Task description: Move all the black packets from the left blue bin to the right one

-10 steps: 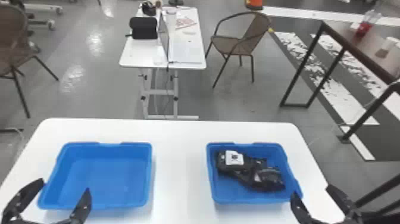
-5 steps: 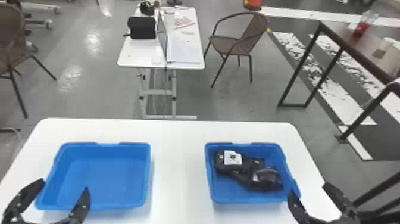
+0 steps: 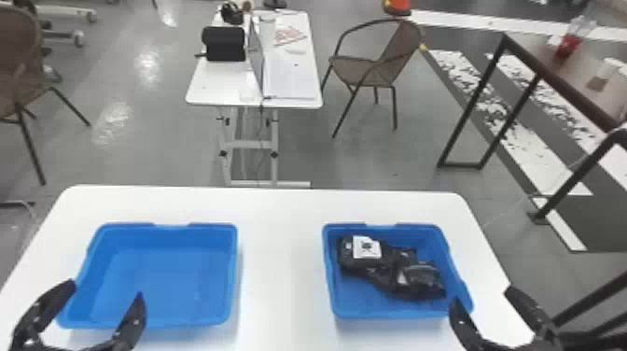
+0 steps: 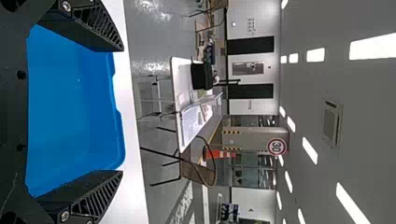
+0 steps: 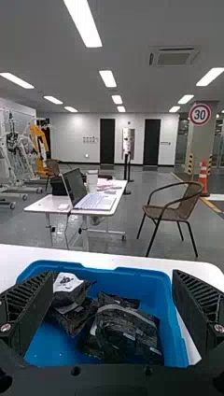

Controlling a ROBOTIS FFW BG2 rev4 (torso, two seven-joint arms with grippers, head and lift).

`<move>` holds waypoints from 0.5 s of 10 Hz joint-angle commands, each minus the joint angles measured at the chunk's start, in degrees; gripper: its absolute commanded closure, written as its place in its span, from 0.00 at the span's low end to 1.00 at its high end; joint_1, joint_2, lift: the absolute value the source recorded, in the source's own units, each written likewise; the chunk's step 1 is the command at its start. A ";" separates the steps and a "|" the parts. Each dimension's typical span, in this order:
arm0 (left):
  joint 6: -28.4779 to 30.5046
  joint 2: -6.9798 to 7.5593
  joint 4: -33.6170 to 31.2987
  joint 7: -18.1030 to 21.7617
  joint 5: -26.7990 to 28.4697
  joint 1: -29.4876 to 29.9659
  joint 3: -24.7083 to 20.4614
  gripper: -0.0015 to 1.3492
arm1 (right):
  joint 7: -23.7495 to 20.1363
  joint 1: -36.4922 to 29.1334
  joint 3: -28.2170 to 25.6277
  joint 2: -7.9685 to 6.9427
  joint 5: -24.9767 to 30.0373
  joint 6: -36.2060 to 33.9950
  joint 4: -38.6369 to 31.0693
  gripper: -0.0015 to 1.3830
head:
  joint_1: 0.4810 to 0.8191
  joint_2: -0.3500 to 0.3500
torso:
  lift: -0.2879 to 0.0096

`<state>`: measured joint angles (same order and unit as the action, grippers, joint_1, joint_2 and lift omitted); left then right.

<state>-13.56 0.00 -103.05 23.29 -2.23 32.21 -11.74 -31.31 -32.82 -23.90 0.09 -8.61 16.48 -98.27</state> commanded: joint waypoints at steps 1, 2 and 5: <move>-0.16 -0.15 0.31 0.00 -0.41 0.13 -0.04 0.07 | 0.02 -0.14 0.00 -0.14 0.08 -0.22 -0.16 0.05 | 0.63 0.29 | 0.97; -0.16 -0.15 0.31 0.00 -0.41 0.04 0.05 0.07 | 0.02 -0.14 0.00 -0.14 0.17 -0.30 -0.16 0.05 | 0.63 0.29 | 0.97; 0.02 -0.15 0.40 0.00 -0.76 0.04 0.31 0.07 | 0.02 -0.22 0.00 -0.14 0.00 -0.57 -0.25 0.05 | 0.63 0.28 | 0.97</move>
<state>-13.57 0.00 -102.69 23.29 -2.94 32.21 -11.43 -31.29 -32.98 -23.90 0.09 -8.54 16.01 -98.47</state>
